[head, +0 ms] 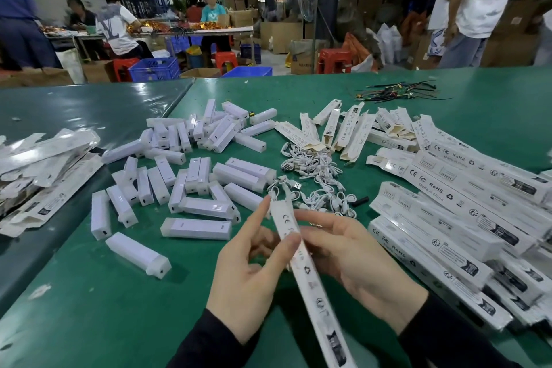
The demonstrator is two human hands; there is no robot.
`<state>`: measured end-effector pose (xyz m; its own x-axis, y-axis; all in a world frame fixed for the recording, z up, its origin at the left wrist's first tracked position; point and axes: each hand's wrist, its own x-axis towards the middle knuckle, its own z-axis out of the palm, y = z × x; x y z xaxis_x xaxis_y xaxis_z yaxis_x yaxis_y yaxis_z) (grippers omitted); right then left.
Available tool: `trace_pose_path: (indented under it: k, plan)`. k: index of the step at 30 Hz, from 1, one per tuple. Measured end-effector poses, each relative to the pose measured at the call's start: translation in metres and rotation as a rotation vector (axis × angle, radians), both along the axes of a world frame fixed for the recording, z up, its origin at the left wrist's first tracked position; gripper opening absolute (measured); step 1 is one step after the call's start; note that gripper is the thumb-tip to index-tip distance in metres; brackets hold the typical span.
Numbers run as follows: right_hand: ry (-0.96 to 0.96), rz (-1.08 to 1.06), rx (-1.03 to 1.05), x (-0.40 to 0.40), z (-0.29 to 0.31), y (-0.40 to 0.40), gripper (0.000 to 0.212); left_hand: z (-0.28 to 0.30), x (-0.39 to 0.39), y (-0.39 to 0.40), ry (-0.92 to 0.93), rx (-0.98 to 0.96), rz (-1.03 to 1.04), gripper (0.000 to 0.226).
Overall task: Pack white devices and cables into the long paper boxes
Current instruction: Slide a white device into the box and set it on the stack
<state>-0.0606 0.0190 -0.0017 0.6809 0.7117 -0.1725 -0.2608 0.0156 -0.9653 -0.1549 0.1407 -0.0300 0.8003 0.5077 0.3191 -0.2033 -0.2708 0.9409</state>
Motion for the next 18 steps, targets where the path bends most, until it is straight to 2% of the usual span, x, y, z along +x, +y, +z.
trace_pose_path:
  k: [3, 8, 10, 13, 18]
  plan:
    - [-0.037, 0.017, -0.009, -0.004, 0.001, 0.000, 0.026, 0.001, 0.001, -0.001, -0.005, 0.062, 0.027, 0.056]
    - [0.040, 0.097, 0.036, -0.011, -0.001, 0.003, 0.043, 0.006, -0.001, 0.000, 0.032, 0.183, 0.102, 0.060]
    - [0.110, 0.074, 0.074, -0.012, 0.000, 0.004, 0.036, 0.004, -0.001, 0.000, 0.037, 0.125, 0.090, 0.067]
    - [0.051, 0.007, 0.062, -0.013, -0.001, 0.005, 0.027, 0.001, 0.002, 0.001, 0.042, 0.001, 0.033, 0.073]
    - [0.049, -0.009, 0.046, -0.018, -0.001, 0.007, 0.025, -0.001, 0.002, -0.002, 0.043, -0.056, -0.013, 0.065]
